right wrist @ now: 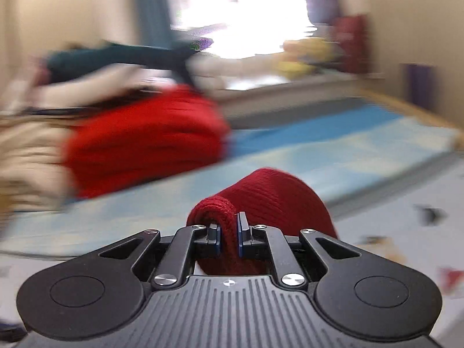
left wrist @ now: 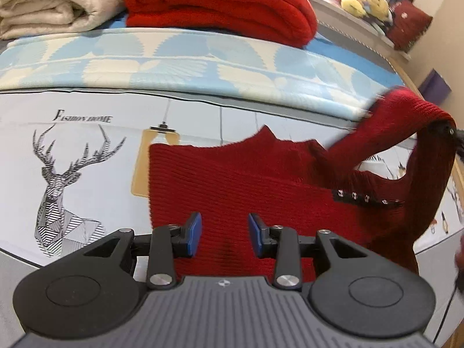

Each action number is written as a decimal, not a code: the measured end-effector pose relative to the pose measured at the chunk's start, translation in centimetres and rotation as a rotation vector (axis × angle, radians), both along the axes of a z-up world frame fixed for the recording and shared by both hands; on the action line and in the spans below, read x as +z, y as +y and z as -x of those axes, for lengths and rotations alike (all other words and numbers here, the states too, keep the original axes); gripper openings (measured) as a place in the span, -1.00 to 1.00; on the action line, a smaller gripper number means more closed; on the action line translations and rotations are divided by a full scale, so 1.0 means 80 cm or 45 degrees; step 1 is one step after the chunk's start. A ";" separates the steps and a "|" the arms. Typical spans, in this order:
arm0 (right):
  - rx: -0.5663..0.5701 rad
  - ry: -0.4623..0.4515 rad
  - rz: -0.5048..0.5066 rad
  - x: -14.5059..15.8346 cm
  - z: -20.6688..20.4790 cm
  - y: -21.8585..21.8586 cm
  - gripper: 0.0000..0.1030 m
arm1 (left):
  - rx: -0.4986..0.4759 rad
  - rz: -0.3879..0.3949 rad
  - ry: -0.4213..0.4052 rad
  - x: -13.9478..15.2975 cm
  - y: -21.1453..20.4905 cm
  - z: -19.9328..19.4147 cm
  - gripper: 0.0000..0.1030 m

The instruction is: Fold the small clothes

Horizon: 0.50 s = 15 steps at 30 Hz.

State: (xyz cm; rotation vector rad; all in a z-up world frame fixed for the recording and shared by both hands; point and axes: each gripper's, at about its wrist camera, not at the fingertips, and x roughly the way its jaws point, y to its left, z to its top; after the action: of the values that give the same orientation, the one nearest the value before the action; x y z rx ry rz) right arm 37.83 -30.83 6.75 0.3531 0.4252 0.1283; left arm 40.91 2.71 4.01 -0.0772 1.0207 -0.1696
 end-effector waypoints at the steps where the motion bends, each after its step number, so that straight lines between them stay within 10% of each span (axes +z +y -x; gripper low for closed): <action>1: 0.091 -0.005 -0.056 0.000 0.003 0.011 -0.79 | 0.008 0.004 -0.001 0.002 0.004 0.000 -0.23; 4: 0.357 0.089 -0.160 -0.022 0.003 0.045 -0.78 | 0.034 -0.005 0.006 0.003 0.012 -0.001 -0.24; 9: 0.388 0.553 0.318 -0.082 -0.006 0.095 -0.55 | 0.078 0.042 0.009 0.008 0.030 -0.005 -0.22; 15: 0.157 0.485 0.209 -0.028 0.026 0.047 -0.39 | 0.199 0.115 0.004 0.017 0.068 -0.015 -0.14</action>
State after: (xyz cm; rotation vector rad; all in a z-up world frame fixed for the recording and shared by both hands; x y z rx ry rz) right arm 35.71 -27.08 4.52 0.1877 0.8294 0.1459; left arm 42.08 8.11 5.40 -0.2385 1.0053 -0.0726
